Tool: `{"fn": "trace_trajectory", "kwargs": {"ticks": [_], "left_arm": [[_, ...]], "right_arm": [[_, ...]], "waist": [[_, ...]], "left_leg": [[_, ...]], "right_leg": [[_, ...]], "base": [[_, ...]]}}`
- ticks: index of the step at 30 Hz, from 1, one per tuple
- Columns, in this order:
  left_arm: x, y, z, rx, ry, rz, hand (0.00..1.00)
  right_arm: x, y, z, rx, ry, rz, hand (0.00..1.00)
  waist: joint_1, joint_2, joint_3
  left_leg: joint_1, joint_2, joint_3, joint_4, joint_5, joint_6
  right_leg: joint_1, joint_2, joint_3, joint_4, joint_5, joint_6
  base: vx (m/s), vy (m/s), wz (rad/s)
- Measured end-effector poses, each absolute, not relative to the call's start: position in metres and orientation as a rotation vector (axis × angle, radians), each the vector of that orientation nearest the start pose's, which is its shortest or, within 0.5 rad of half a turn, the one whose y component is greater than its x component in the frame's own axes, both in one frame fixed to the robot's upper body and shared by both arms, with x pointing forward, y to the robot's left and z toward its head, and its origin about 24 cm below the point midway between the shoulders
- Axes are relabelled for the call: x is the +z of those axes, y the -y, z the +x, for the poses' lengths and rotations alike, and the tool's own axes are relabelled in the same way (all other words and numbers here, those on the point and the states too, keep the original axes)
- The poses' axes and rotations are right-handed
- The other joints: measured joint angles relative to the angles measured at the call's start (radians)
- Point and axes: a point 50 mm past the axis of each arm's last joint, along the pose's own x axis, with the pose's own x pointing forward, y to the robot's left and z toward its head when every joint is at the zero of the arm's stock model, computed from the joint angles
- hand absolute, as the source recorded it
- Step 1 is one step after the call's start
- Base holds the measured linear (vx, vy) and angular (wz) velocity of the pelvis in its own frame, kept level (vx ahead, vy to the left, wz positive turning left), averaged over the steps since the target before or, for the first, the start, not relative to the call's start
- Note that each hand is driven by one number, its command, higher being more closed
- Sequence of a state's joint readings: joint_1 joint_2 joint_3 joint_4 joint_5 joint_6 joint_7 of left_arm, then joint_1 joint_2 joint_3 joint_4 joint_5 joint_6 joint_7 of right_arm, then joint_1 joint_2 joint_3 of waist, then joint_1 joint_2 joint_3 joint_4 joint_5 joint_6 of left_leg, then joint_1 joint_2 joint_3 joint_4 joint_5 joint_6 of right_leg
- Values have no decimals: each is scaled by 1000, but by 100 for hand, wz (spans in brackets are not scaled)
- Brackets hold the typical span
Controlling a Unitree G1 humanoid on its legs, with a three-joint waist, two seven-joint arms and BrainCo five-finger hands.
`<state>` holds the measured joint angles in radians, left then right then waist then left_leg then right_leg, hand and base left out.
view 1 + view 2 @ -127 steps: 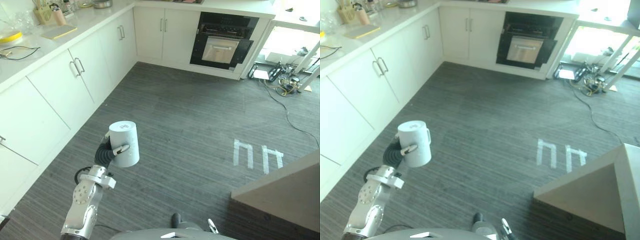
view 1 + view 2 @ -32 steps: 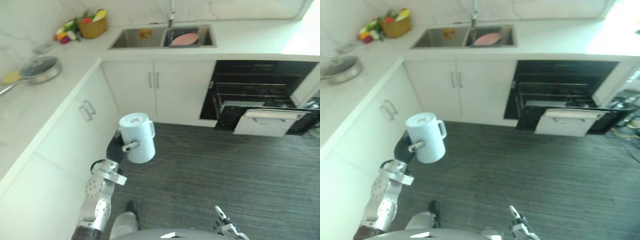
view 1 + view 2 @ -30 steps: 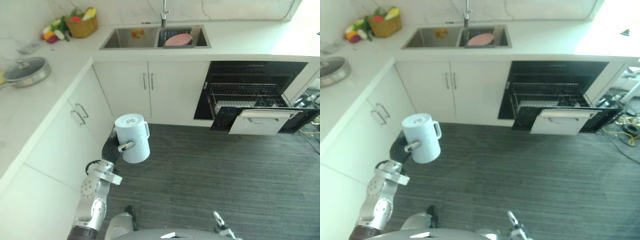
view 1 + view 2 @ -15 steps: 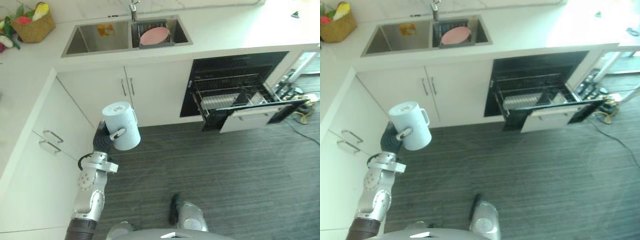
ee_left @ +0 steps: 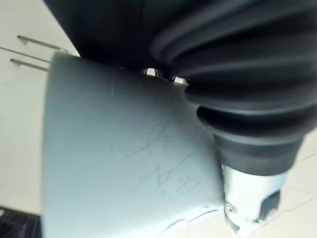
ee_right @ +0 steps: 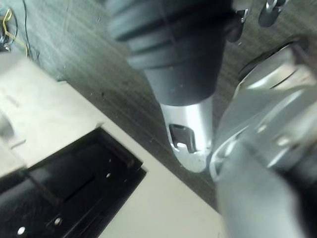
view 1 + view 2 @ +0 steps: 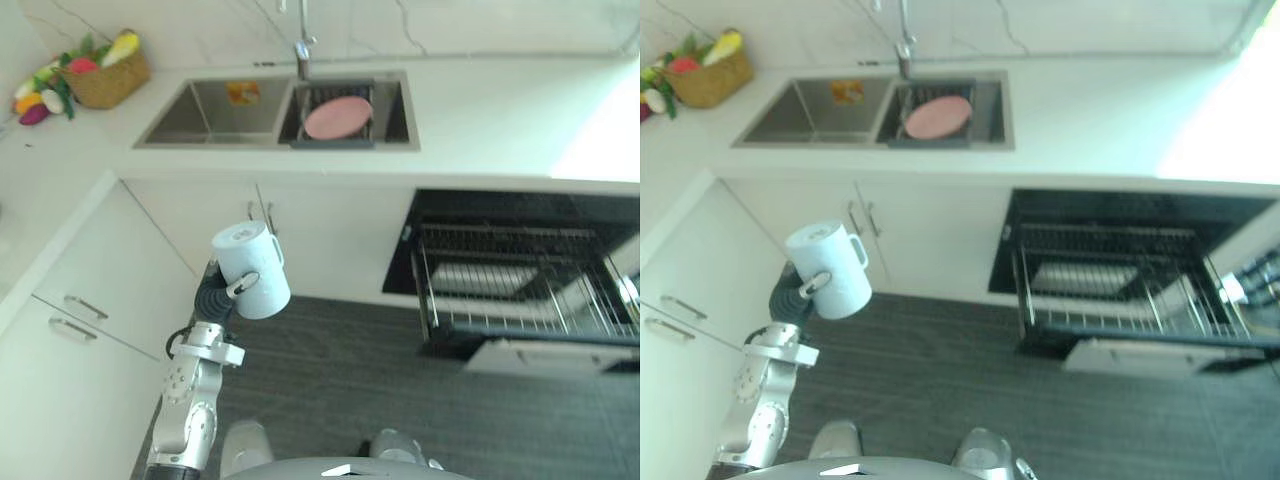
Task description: Walk over to the sink, pick up the cup, carry it to the dishwasher, place the cup inside the dishwasher, then close the dishwasher door
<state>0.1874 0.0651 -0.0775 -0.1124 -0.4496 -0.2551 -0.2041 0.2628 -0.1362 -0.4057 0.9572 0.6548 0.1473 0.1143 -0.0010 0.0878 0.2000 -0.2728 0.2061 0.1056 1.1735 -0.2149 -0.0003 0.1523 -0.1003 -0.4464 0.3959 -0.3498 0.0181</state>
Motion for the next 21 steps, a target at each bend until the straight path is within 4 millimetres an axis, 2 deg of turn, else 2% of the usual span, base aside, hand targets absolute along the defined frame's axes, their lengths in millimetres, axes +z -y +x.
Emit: {"fn": "trace_trajectory", "kwargs": {"ticks": [1, 2, 3, 4, 5, 6, 8, 9, 10, 13, 14, 16, 19, 21], "left_arm": [[51, -153, 213, -165, 216, -370, 100], [52, -153, 213, -167, 222, -370, 100], [52, -152, 211, -165, 233, -376, 100], [47, -157, 209, -152, 218, -359, 100], [45, -159, 209, -142, 208, -359, 100], [43, -162, 207, -114, 204, -368, 100], [41, -165, 205, -106, 195, -356, 100], [42, -166, 206, -111, 197, -348, 100], [43, -166, 207, -113, 200, -345, 100], [41, -165, 206, -111, 190, -351, 100], [40, -163, 207, -118, 180, -356, 100], [38, -162, 207, -123, 168, -360, 100], [43, -159, 212, -143, 191, -357, 100], [44, -158, 214, -155, 193, -348, 100]], "right_arm": [[-156, 249, 30, -745, -1022, 740, 0], [-155, 251, 34, -740, -1012, 736, 0], [-153, 255, 37, -736, -1003, 728, 0], [-156, 245, 41, -736, -1025, 757, 0], [-157, 241, 41, -729, -1044, 772, 0], [-158, 235, 44, -716, -1053, 791, 0], [-161, 225, 42, -709, -1083, 819, 0], [-163, 222, 40, -704, -1102, 824, 0], [-164, 220, 38, -702, -1114, 824, 0], [-164, 222, 37, -707, -1111, 819, 0], [-164, 224, 36, -713, -1103, 813, 0], [-163, 230, 29, -737, -1105, 794, 0], [-165, 230, 14, -750, -1149, 760, 0], [-166, 229, 6, -761, -1167, 760, 0]], "waist": [[6, -7, -3], [8, -6, -4], [10, 17, -15], [10, -24, -10], [10, -30, -13], [10, -32, -12], [20, -41, -5], [26, -47, -2], [29, -54, 0], [22, -54, -6], [7, -55, -13], [-19, -31, -26], [-24, -41, -28], [-31, -62, -34]], "left_leg": [[-32, -56, 88, -162, -32, 11], [-41, -90, 126, -293, -24, 19], [-13, -151, 174, -643, 112, 66], [34, -201, 186, -749, 162, 169], [51, -213, 179, -788, 165, 166], [78, -227, 168, -853, 195, 157], [118, -232, 154, -899, 206, 148], [133, -236, 147, -904, 205, 138], [149, -244, 143, -920, 202, 124], [184, -258, 140, -1010, 246, 95], [188, -263, 136, -1057, 269, 85], [189, -271, 140, -1085, 283, 89], [186, -298, 143, -1075, 257, 93], [197, -323, 147, -1066, 211, 106]], "right_leg": [[45, -1, -4, -36, 4, 9], [60, 0, -3, -36, 2, 19], [68, 22, 10, -21, -13, 44], [76, -14, 73, 12, -48, 51], [66, -18, 102, 11, -58, 35], [55, -15, 114, -34, -59, 31], [57, -15, 115, -104, -27, 40], [51, -21, 130, -136, 20, 39], [29, -37, 148, -145, 75, 71], [19, -42, 164, -143, 66, 76], [1, -43, 162, -143, 60, 65], [-22, -53, 163, -130, 53, 75], [-53, -87, 181, -73, 20, 71], [-76, -125, 180, 23, -8, 41]], "base": [[457, -31, 7], [600, -21, 15], [497, -19, 17], [485, -51, 21], [345, -41, 24], [331, -41, 23], [200, -38, 19], [77, -87, 15], [49, -97, 18], [-34, -66, -3], [-73, -30, -5], [-28, -9, -12], [67, 26, -12], [113, 17, -27]]}}
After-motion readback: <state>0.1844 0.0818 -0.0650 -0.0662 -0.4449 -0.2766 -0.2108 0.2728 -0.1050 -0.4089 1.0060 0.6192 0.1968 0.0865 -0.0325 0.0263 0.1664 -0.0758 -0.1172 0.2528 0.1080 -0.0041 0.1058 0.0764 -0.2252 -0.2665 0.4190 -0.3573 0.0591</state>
